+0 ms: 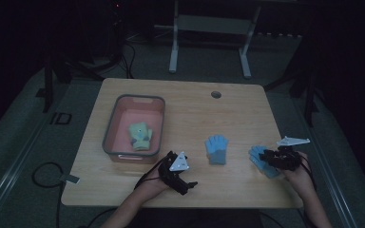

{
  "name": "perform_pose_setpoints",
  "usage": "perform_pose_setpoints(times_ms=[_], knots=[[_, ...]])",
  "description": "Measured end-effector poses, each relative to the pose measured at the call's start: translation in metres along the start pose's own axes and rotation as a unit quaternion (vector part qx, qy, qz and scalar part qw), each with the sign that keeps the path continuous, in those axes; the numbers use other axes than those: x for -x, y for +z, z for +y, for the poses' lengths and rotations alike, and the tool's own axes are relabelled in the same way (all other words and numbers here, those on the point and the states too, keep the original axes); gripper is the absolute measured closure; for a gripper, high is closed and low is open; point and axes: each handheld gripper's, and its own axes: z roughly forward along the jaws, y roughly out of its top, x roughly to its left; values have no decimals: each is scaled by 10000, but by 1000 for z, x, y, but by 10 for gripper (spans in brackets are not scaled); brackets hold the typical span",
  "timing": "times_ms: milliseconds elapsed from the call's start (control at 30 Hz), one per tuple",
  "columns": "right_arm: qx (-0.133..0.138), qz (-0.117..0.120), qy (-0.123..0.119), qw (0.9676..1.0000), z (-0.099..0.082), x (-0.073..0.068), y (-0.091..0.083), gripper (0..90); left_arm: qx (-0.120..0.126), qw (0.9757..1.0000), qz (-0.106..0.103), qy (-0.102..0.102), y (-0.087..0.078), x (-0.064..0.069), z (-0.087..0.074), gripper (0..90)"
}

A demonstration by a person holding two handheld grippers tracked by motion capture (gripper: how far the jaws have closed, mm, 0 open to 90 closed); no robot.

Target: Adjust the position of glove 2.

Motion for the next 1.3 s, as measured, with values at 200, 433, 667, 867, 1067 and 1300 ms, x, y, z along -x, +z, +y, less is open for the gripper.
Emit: perform_pose_setpoints(times_ms=[200,433,667,867,1067,1300], knots=[[-270,-62,-84,9996,-16,10,5,608,1,10000,24,18,0,0,0,16],[-215,-204,-296,9991,-21,5,11,717,10,10000,32,66,0,1,0,16],[-262,-352,97,9990,-17,-1,12,857,2,10000,28,59,0,1,0,16],[145,-675,477,9965,7,-19,1,864,9,10000,61,34,0,1,0,16],[335,-1182,781,9893,38,-40,0,865,33,10000,80,25,-1,0,0,16],[217,-1628,1154,9796,50,-49,16,864,98,9999,104,1,-1,-1,2,16]])
